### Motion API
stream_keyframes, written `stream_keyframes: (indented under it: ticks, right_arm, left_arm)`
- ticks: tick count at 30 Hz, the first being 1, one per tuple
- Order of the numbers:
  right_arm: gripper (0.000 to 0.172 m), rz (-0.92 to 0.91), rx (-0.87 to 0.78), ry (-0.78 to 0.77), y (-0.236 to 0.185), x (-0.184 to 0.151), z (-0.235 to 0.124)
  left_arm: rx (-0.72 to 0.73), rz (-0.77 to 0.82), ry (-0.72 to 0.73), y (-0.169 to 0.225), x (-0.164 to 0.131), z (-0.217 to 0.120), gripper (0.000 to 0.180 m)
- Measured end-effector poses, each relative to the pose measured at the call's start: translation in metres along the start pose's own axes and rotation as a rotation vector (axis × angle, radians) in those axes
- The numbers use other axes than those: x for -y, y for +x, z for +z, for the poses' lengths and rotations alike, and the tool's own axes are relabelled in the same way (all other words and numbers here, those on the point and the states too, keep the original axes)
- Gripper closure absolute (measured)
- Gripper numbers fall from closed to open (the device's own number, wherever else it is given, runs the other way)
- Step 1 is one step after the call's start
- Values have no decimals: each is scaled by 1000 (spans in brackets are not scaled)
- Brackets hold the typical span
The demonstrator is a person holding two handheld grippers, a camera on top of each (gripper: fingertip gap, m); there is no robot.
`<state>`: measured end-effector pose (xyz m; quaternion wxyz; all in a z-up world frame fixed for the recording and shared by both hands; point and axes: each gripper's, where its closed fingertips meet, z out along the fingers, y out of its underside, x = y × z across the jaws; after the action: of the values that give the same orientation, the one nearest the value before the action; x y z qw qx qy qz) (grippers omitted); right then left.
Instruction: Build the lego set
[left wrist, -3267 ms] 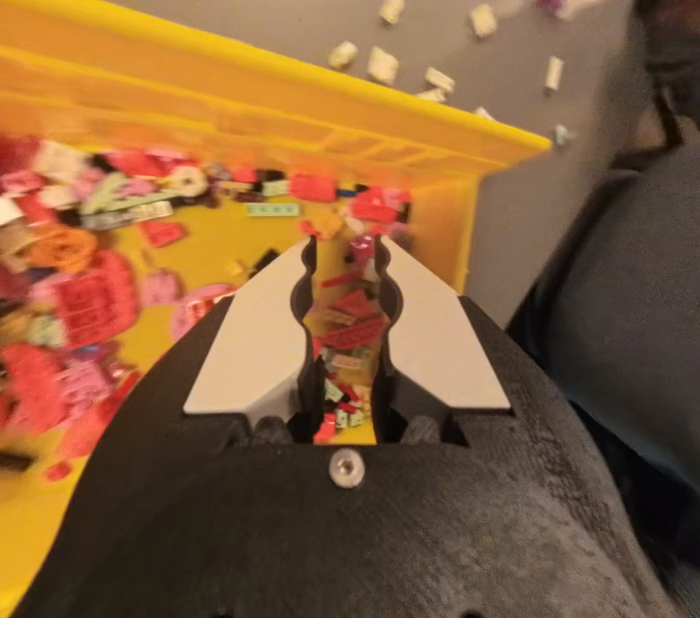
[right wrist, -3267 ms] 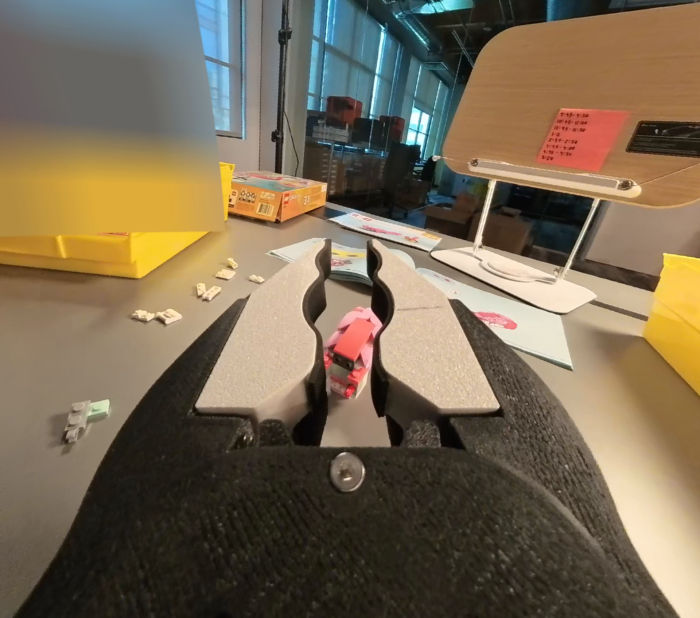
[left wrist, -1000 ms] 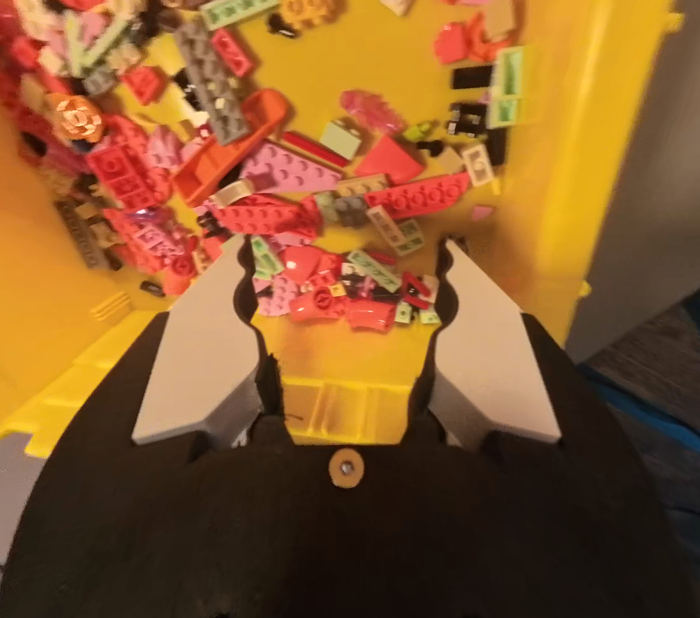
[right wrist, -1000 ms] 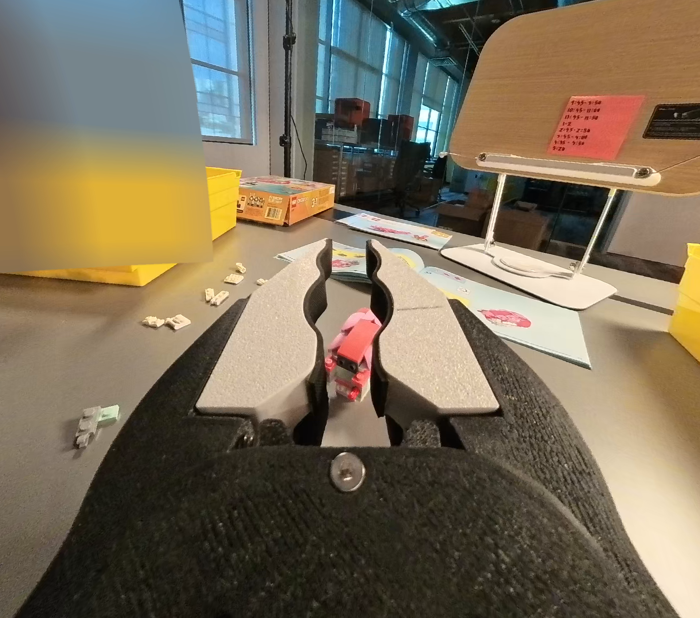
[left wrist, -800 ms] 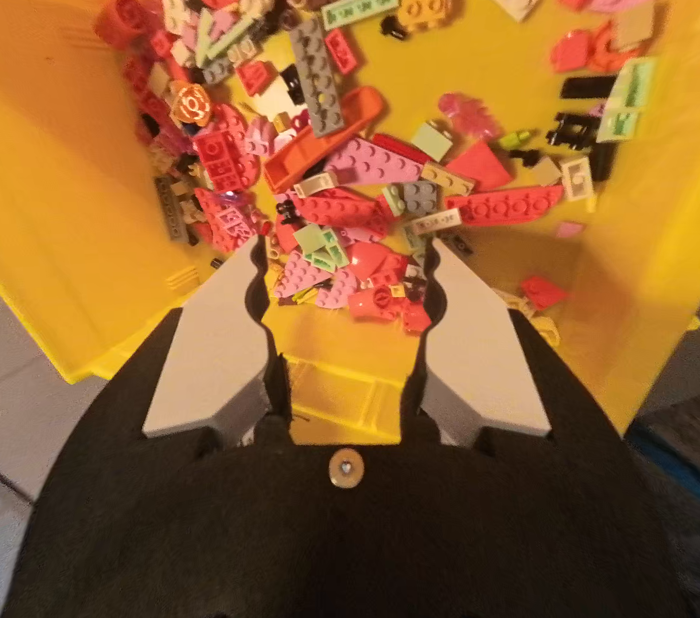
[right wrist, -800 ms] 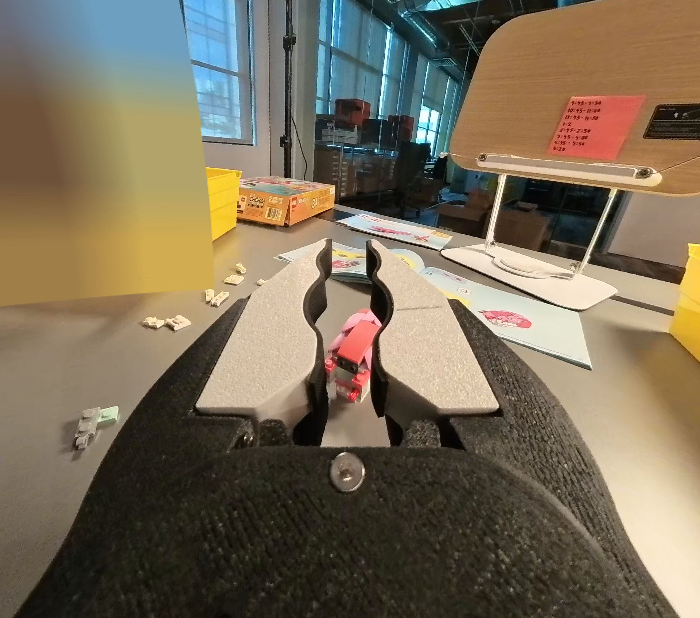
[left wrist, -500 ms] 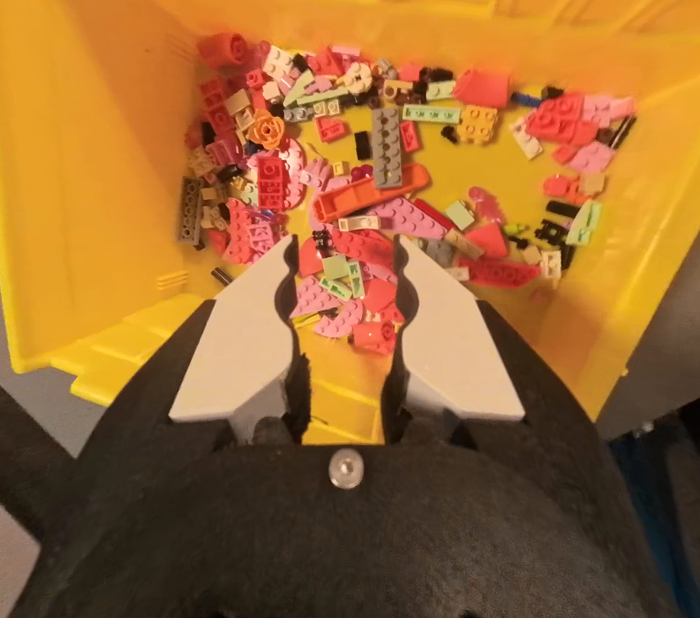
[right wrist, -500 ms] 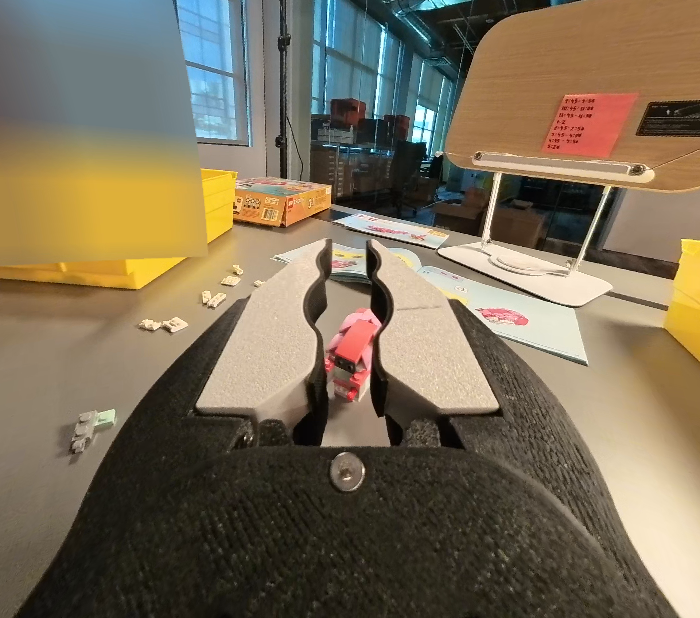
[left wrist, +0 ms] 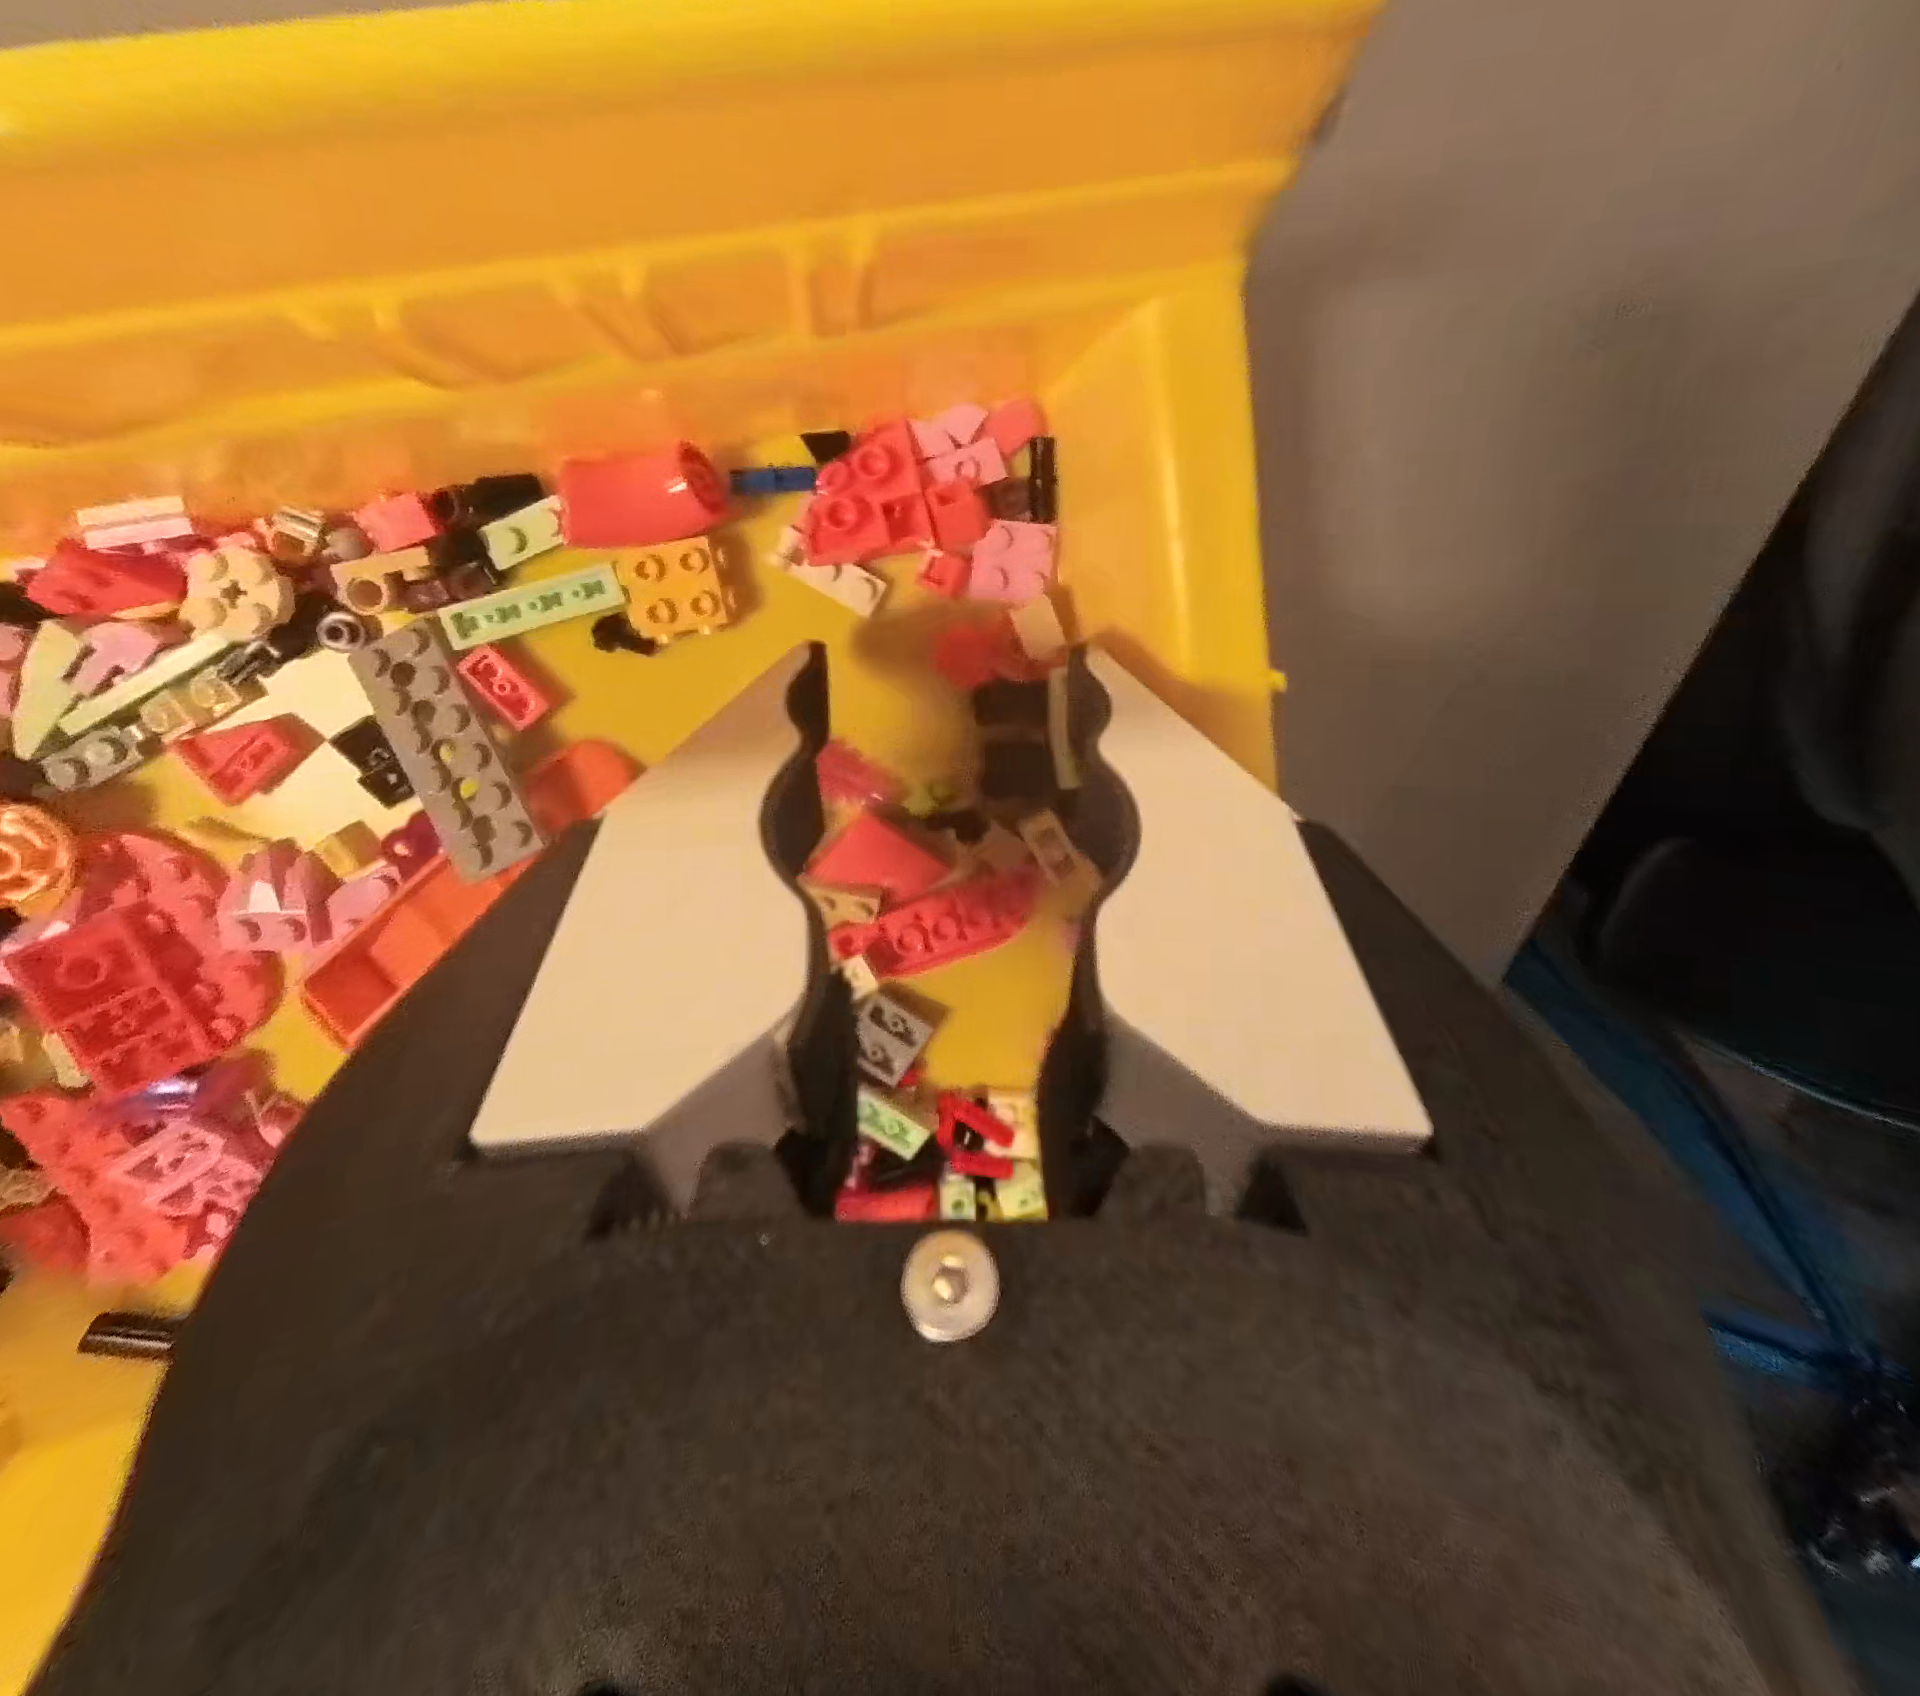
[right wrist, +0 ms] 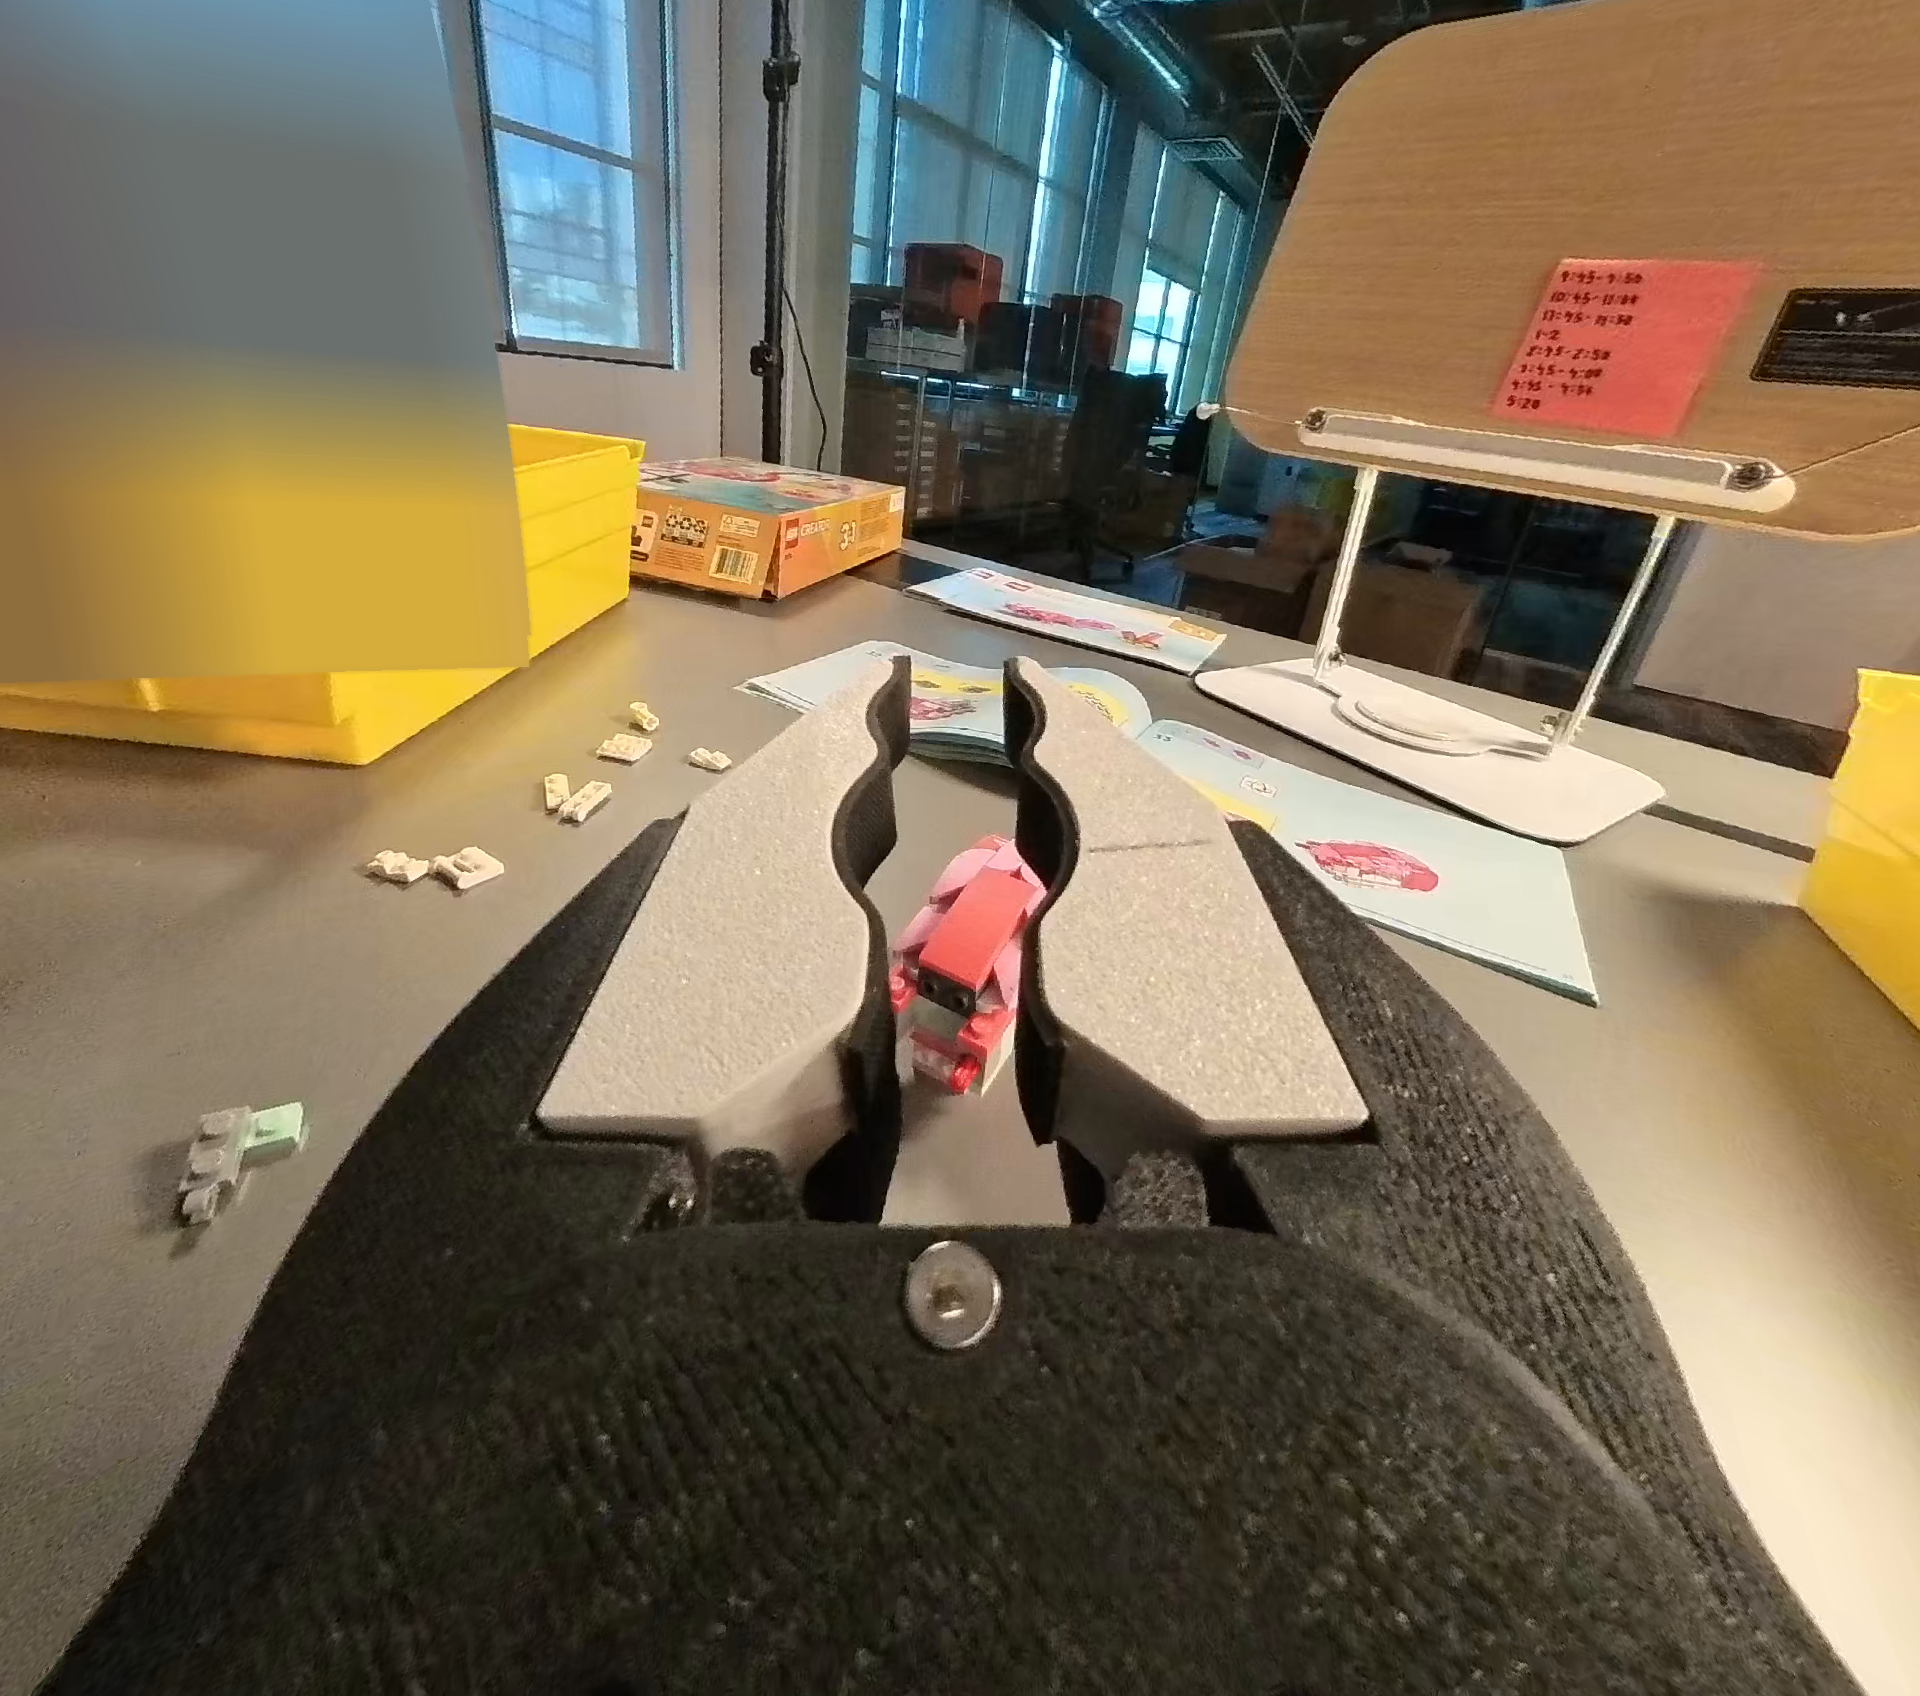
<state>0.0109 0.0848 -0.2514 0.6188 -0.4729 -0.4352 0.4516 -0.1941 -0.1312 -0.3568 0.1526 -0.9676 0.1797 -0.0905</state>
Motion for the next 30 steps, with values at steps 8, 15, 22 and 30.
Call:
stream_keyframes:
  ticks: [8, 15, 22, 30]
  right_arm:
    - [156, -8, 2, -4, 0, -1, 0]
    - [156, -5, 7, 4, 1, 0, 0]
    - [156, -2, 7, 10, 2, 1, 0]
    - [156, 7, 8, 20, 3, 2, -1]
  left_arm:
    - [160, -116, 3, -22, -14, -4, 117]
    - [308, -338, 397, -50, 2, -80, 129]
    - [353, -400, 249, -103, -8, -75, 144]
    - [165, -442, -26, -134, -14, -25, 180]
